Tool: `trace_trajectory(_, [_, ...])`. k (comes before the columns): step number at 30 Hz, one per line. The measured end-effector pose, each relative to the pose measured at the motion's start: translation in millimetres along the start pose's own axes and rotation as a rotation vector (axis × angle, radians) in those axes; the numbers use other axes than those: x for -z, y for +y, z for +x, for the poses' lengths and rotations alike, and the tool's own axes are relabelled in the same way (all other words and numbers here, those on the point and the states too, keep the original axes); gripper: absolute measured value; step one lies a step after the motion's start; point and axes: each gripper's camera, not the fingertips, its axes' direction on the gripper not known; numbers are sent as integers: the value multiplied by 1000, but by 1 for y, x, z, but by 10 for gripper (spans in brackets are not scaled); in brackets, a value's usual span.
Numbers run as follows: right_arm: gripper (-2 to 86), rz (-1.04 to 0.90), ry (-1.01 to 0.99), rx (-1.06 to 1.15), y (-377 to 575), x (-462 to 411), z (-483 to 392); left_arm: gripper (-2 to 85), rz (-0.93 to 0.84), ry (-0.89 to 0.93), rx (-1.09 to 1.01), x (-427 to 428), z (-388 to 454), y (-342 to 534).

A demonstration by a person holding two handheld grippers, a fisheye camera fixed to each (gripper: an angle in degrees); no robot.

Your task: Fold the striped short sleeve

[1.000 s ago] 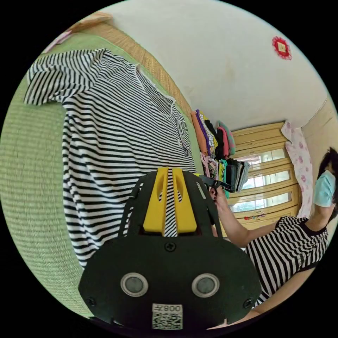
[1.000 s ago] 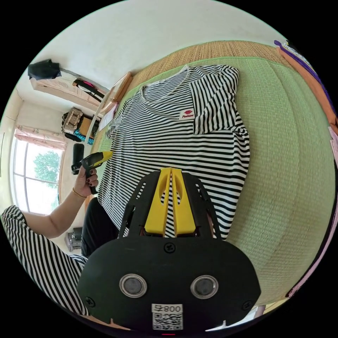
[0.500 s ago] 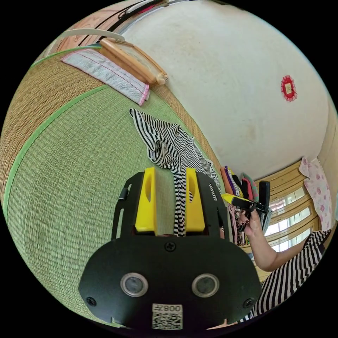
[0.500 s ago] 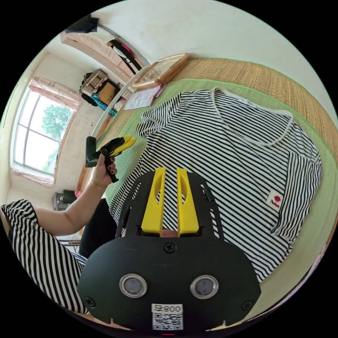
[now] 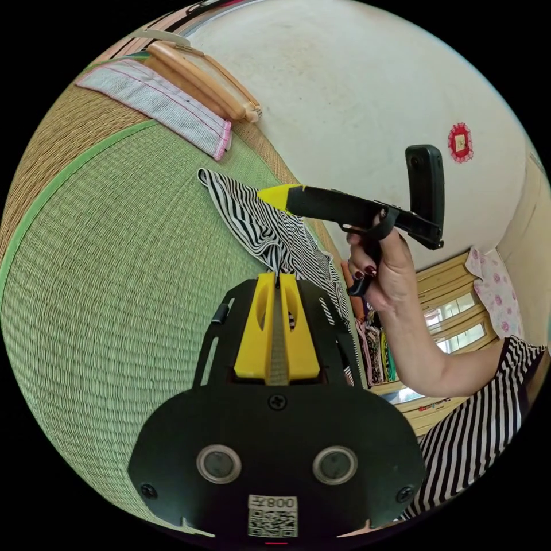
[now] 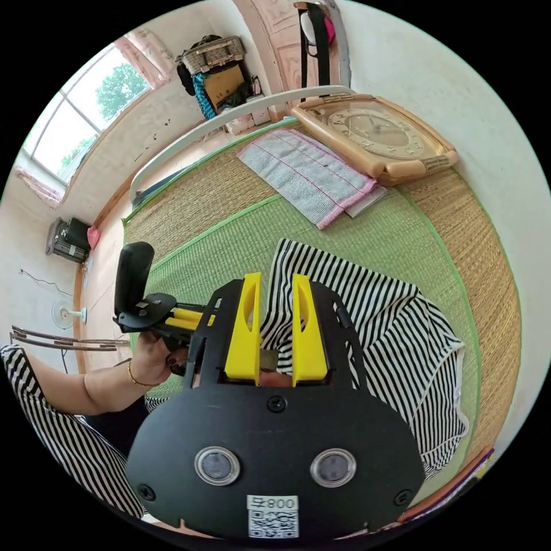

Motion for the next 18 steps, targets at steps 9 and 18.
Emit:
trace_trajectory(9, [92, -107, 110, 14, -88, -29, -32, 11, -42, 77, -5, -3, -38, 11])
trace_trajectory(18, [76, -113, 210, 38, -105, -20, -42, 10, -31, 119, 1, -6, -61, 18])
